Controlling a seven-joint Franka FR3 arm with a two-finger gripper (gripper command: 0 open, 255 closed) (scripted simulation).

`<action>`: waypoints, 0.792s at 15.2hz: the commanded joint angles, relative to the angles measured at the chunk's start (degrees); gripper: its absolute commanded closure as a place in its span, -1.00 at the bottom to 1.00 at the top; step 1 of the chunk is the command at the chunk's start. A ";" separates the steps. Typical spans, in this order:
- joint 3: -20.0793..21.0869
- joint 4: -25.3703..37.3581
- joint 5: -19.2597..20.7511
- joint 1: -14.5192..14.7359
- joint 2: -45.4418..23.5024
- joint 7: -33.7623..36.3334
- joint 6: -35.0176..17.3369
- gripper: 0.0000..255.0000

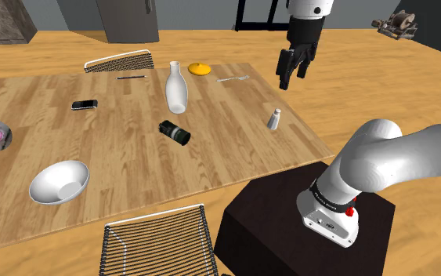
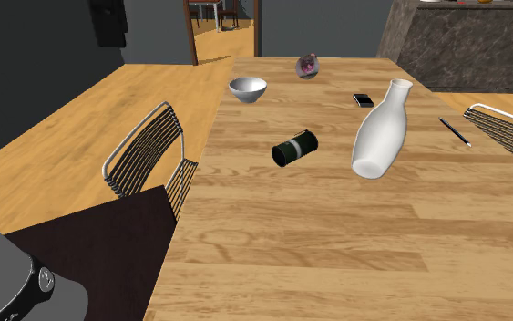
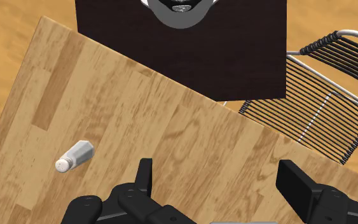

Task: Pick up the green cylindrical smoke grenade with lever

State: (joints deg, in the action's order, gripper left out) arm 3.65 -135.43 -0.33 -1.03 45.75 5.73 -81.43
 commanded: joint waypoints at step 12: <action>4.88 -3.65 -0.83 1.03 -16.04 3.50 -22.69 -1.00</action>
State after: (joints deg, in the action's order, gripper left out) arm 7.89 -139.30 -1.07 -0.15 31.62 8.64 -101.94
